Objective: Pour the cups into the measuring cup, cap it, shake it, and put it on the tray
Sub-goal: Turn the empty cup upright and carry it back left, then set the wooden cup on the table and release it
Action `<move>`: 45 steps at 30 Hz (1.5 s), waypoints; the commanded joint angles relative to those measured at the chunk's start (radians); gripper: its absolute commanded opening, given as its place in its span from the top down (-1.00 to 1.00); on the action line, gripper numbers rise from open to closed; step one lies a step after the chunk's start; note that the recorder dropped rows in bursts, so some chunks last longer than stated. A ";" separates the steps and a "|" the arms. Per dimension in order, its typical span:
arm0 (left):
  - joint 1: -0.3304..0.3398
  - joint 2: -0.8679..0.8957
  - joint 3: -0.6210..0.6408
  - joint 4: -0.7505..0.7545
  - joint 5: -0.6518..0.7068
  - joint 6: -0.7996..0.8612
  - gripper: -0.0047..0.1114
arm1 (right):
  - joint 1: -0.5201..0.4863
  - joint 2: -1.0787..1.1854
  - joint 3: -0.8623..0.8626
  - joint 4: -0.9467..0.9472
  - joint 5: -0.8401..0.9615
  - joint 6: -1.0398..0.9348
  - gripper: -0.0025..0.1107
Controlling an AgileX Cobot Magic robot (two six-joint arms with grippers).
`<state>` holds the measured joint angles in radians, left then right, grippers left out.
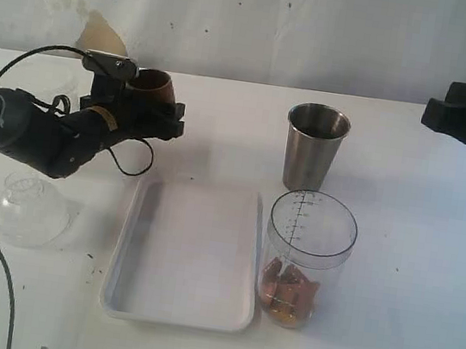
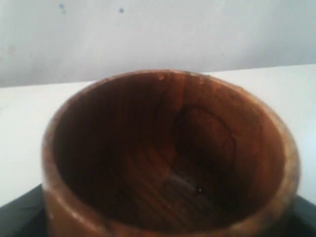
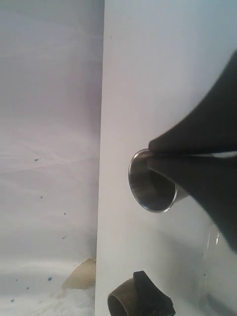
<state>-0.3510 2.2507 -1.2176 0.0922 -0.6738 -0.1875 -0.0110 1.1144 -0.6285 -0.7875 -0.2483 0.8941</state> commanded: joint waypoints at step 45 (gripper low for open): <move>0.009 -0.010 0.018 0.226 -0.119 -0.119 -0.40 | -0.007 -0.007 0.001 -0.002 0.001 0.000 0.96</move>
<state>-0.3411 2.2711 -1.1944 0.3260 -0.7685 -0.3299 -0.0110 1.1144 -0.6285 -0.7875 -0.2483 0.8941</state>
